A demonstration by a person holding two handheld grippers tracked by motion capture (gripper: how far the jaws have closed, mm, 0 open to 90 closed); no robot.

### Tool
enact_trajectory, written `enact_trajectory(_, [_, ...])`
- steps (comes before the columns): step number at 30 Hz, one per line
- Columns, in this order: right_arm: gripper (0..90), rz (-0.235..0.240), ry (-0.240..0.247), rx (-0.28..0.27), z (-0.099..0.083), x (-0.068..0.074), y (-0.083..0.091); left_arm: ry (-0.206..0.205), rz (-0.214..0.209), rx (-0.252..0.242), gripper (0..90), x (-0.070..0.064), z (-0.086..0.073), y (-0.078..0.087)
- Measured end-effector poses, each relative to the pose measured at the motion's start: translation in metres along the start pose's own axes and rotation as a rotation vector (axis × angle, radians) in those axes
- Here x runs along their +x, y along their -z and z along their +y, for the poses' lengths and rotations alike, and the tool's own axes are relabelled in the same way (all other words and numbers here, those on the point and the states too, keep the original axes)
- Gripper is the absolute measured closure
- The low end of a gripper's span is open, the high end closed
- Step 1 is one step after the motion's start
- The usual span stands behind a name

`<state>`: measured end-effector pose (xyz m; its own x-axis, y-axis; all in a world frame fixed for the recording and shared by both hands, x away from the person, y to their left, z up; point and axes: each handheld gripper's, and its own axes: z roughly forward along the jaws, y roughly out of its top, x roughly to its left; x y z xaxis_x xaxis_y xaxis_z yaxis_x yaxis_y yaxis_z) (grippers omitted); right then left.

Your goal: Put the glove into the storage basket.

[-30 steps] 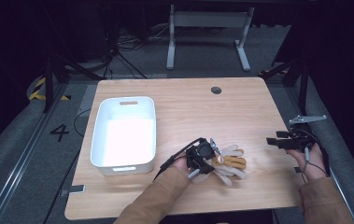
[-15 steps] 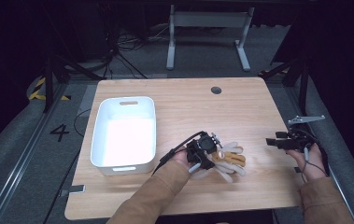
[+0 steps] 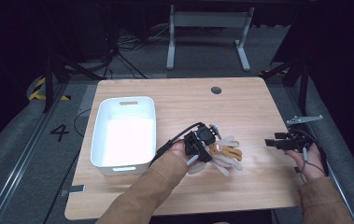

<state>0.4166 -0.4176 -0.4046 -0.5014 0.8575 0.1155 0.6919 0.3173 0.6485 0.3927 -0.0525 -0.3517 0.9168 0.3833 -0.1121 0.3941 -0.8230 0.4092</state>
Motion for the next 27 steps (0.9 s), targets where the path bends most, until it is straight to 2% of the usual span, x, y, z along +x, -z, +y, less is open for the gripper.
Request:
enact_trajectory(6, [35.1,0.006,0.009,0.002,0.004,0.002,-0.004,0.025,0.039,0.054,69.4,0.003,0.003,0.012])
enact_trajectory(18, [35.1,0.042,0.044,0.012,0.022,0.008,-0.021,0.080,0.082,0.081,68.9,0.007,0.001,0.039])
enact_trajectory(21, [35.2,0.050,0.049,0.015,0.027,0.009,-0.026,0.101,0.090,0.088,68.8,0.010,-0.003,0.045])
enact_trajectory(25, [35.3,0.065,0.058,0.015,0.033,0.010,-0.033,0.151,0.082,0.084,68.8,0.014,-0.008,0.053])
enact_trajectory(27, [35.2,0.072,0.060,0.023,0.034,0.010,-0.036,0.160,0.088,0.087,68.8,0.014,-0.010,0.058])
